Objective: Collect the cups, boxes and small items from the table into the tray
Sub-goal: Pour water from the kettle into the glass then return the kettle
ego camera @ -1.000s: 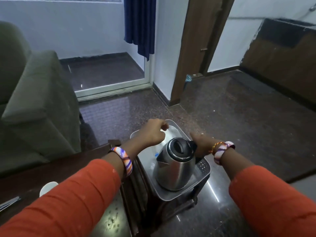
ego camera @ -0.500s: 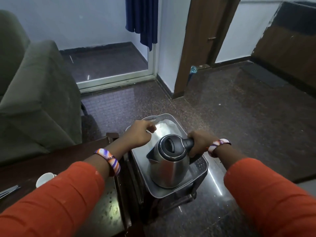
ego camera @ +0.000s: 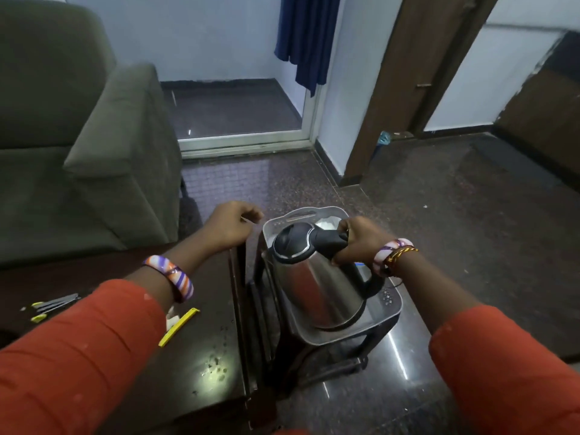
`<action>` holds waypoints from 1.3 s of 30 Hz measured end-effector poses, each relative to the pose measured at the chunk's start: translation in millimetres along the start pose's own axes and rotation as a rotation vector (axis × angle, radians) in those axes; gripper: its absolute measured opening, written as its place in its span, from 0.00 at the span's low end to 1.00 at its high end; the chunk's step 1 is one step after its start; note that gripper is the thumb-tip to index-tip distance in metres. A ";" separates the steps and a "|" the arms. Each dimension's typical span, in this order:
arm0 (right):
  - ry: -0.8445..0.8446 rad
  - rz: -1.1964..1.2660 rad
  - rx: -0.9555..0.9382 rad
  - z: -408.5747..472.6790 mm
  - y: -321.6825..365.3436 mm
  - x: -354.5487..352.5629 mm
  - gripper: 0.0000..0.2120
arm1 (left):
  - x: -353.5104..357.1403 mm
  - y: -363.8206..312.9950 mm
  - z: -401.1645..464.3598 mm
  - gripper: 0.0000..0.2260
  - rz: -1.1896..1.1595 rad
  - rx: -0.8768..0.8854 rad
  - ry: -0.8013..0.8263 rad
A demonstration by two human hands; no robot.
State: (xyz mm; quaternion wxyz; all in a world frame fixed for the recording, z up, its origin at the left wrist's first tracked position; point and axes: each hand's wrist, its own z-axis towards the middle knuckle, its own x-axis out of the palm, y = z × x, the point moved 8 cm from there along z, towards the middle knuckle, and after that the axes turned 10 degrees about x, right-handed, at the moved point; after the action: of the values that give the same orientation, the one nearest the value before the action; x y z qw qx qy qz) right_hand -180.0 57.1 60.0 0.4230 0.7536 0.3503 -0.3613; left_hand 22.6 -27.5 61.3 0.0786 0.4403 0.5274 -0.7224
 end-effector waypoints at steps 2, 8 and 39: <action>-0.062 0.012 -0.043 -8.4 22.5 -16.2 0.16 | -21.4 18.6 -13.6 0.16 -0.003 -0.033 -0.041; -0.193 -0.010 -0.204 -38.8 112.0 -45.8 0.18 | -84.8 79.7 -68.0 0.14 0.012 -0.130 -0.163; 0.177 -0.378 -0.215 -28.2 292.4 242.2 0.13 | -1.6 348.3 -263.8 0.33 0.062 -0.556 0.070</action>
State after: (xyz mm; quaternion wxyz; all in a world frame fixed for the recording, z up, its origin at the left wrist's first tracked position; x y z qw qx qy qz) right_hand 190.2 20.1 -20.6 0.3934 0.6537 0.5574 -0.3274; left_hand 370.7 41.0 -193.6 0.2003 0.4423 0.6939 -0.5318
